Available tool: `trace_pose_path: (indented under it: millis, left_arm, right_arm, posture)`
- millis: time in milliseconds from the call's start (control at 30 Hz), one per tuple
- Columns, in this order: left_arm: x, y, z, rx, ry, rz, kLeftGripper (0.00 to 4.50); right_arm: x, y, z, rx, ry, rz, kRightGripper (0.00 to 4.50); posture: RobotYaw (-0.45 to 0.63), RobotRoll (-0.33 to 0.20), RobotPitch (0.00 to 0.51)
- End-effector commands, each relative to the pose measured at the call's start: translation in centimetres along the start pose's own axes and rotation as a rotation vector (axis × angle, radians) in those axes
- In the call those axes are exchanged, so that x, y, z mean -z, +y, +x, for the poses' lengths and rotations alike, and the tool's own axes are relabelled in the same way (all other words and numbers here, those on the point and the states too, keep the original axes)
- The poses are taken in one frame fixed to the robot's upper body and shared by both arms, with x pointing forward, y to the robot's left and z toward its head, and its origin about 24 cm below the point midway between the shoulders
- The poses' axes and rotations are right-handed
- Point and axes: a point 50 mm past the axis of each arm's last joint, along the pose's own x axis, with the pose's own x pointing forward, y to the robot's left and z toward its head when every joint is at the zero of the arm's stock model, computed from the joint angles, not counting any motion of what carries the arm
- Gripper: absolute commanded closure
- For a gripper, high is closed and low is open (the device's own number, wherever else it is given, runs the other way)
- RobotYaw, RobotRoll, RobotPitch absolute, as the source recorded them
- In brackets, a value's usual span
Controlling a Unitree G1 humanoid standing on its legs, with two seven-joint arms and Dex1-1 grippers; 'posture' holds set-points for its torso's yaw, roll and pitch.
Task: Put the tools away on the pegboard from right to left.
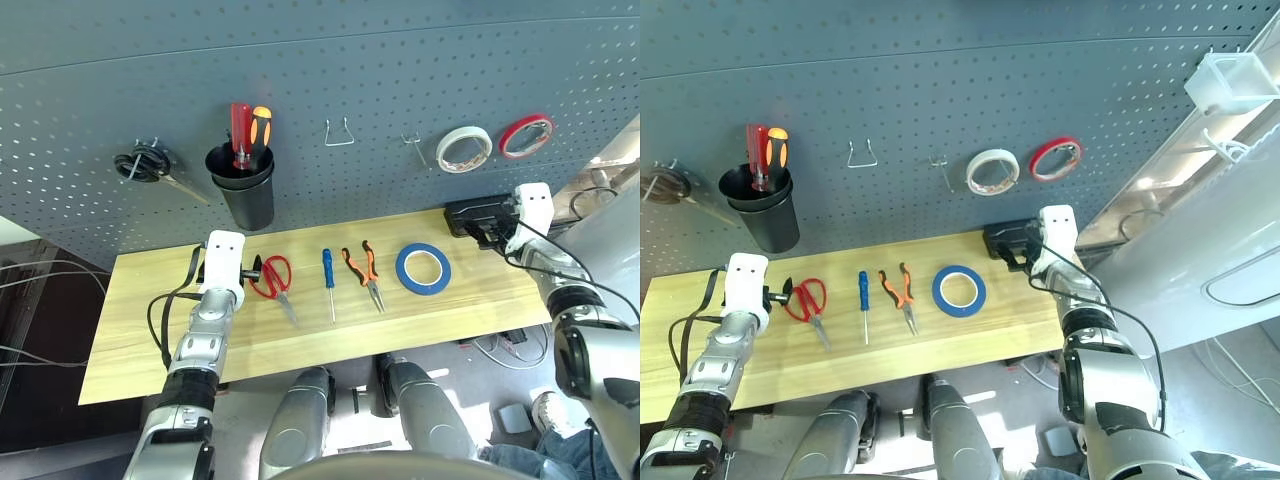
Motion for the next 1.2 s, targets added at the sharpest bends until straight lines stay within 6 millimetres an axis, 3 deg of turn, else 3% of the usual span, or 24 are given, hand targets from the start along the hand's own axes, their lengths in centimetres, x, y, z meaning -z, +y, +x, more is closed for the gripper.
trace_pose_path:
  millis: [33, 167, 367, 533, 733, 900, 1000, 1200]
  left_arm:
    - [0.3, -0.2, -0.3, 0.009, 0.028, -0.033, 0.03]
    - [-0.2, -1.3, -0.1, 0.088, 0.004, -0.021, 0.03]
    - [-3.3, -6.4, -1.6, 0.495, -0.166, 0.239, 0.03]
    - [-4.1, -9.6, -2.4, 0.741, -0.174, 0.403, 0.03]
    - [-4.2, -12.6, -2.8, 0.903, -0.144, 0.531, 0.03]
    - [-3.9, -13.5, -3.0, 0.946, -0.119, 0.622, 0.03]
    - [-4.3, -13.5, -3.0, 0.932, -0.129, 0.620, 0.00]
    - [-4.4, -12.8, -2.8, 0.904, -0.144, 0.622, 0.00]
  right_arm:
    - [0.5, 0.1, 0.0, -0.023, 0.032, -0.014, 0.00]
    - [1.0, 0.6, 0.1, -0.058, 0.073, -0.043, 0.00]
    - [2.9, 1.4, -0.2, -0.148, 0.267, 0.007, 0.00]
    - [4.9, 3.0, -0.1, -0.162, 0.366, 0.001, 0.00]
    - [6.6, 4.4, 0.1, -0.132, 0.441, -0.004, 0.00]
    - [6.8, 5.1, 0.5, -0.116, 0.462, -0.004, 0.00]
    - [6.7, 5.4, 0.7, -0.111, 0.464, 0.007, 0.63]
    - [6.7, 5.7, 0.9, -0.103, 0.472, 0.009, 2.79]
  posture:
    - [-0.05, 0.000, 0.217]
    - [-0.06, 0.000, 0.221]
    - [-0.06, 0.000, 0.209]
    - [-0.05, 0.000, 0.205]
    - [-0.02, 0.000, 0.217]
    - [0.00, 0.000, 0.221]
    - [0.00, 0.000, 0.221]
    - [-0.01, 0.000, 0.211]
